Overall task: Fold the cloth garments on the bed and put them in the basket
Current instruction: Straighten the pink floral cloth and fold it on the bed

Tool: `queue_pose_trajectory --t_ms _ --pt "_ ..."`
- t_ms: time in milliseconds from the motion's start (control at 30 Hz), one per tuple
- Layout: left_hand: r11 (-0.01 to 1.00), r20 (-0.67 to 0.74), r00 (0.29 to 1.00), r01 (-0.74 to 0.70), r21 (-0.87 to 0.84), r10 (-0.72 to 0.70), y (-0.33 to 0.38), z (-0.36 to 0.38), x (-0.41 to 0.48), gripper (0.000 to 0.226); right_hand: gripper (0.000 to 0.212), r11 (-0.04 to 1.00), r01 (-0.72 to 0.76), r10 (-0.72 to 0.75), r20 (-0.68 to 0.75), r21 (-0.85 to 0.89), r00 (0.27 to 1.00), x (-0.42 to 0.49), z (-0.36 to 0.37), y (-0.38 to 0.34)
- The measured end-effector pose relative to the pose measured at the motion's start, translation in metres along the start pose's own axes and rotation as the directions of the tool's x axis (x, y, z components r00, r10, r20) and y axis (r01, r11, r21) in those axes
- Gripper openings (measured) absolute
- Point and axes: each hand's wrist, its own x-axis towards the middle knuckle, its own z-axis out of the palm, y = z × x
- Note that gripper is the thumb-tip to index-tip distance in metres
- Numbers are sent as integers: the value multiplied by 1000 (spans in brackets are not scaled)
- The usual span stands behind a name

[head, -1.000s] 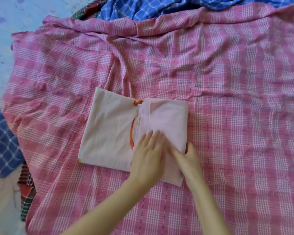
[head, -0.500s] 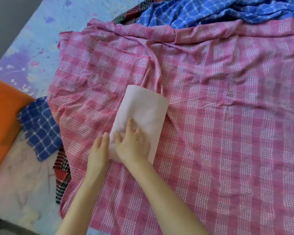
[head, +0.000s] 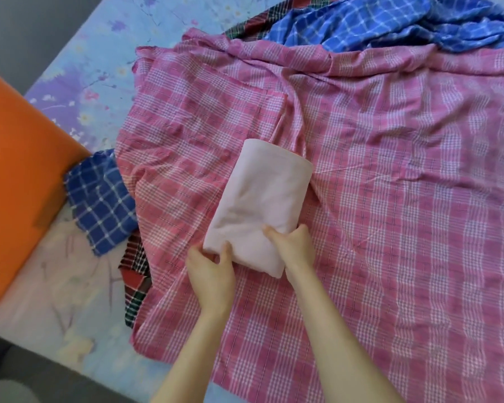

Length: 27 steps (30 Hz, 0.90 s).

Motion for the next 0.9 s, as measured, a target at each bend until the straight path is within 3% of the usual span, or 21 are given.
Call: queue_pose_trajectory --t_ms 33,67,100,133,200,233,300,367,433,567,633,733,833,900 --pt "977 61 984 172 -125 -165 -2 -4 -6 38 81 997 -27 28 -6 77 1000 -5 4 -2" --pt "885 187 922 379 -270 -338 0 -8 -12 45 83 986 -46 49 -13 161 999 -11 9 -2" --pt "743 337 821 565 -359 -461 2 -14 -17 52 82 970 -58 64 -16 235 998 -17 14 0" --pt "618 447 744 664 -420 -496 4 -21 -19 56 77 949 -86 92 -6 304 996 -27 17 2" --pt "515 548 716 695 -502 -432 11 -39 -19 62 54 848 -175 165 64 501 984 -52 19 8" --pt "530 553 732 676 -512 -399 14 -48 -18 62 42 765 -244 212 124 597 969 -63 19 14" --pt "609 489 765 637 -472 -420 21 -65 -19 59 39 624 -378 286 250 684 925 -84 21 30" --pt "723 375 815 571 -388 -442 24 -78 -19 54 35 544 -456 300 344 705 890 -108 24 37" --pt "840 254 899 427 -334 -356 30 -87 -26 45 40 480 -517 274 439 708 856 -130 26 36" --pt "976 77 997 4 -218 13 63 -115 -61 19 45 326 -608 110 610 724 785 -173 8 36" --pt "966 80 974 -199 -163 214 79 -133 -83 10 49 350 -638 34 671 686 740 -191 -7 41" --pt "905 116 902 -399 -145 416 106 -173 -114 22 68 402 -694 26 750 598 661 -209 -32 49" --pt "848 126 840 -512 -136 527 135 -221 -127 33 104 436 -676 -13 755 595 656 -210 -50 48" --pt "828 133 819 -538 -158 558 155 -267 -134 32 118 446 -621 -147 737 644 659 -216 -65 37"
